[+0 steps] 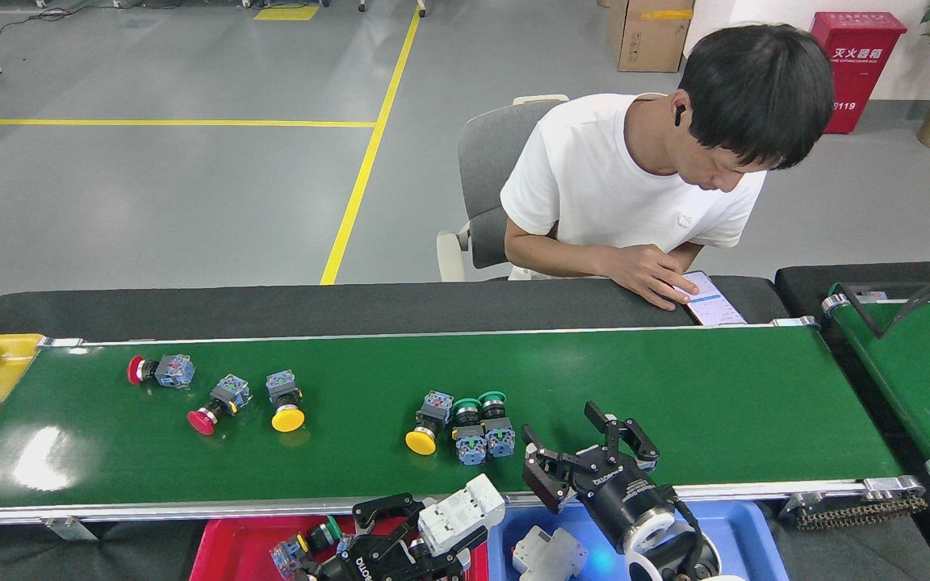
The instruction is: Pick switch part from conveyor to tray
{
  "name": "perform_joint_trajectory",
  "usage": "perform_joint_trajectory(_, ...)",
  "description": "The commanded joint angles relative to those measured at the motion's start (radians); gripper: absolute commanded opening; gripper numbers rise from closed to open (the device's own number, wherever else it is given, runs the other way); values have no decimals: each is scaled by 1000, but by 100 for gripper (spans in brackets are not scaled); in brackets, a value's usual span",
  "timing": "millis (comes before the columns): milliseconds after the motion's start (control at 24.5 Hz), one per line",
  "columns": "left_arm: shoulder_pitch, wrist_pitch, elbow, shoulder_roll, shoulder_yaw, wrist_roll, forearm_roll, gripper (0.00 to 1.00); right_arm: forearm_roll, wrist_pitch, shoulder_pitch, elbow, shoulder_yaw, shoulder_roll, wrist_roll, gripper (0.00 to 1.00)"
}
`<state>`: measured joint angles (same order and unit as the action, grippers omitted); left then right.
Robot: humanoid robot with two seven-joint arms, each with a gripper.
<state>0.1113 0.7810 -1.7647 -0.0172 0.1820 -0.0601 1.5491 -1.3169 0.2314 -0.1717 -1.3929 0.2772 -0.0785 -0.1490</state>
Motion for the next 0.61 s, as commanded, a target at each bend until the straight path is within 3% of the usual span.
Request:
perform_joint_trajectory(0, -1, 4, -13, 3, 8, 5, 2, 8, 5, -32, -37, -6, 13, -12, -3, 99)
perform_joint_trajectory(163, 1, 4, -13, 2, 31, 5, 3, 8, 19, -37, -28, -57, -12, 5, -17, 100)
perform_joint_trajectory(327, 4, 4, -13, -1, 28, 5, 0, 8, 84, -15, -23, -106, -191, 72, -18, 100)
perform_joint_trajectory(490, 13, 4, -13, -3, 30, 5, 5, 8, 183, 11, 31, -205, -348, 181, -21, 100)
perform_joint_trajectory(571, 19, 4, -9, 5, 44, -3, 55, 15, 214, 19, 83, -245, -409, 230, -18, 100)
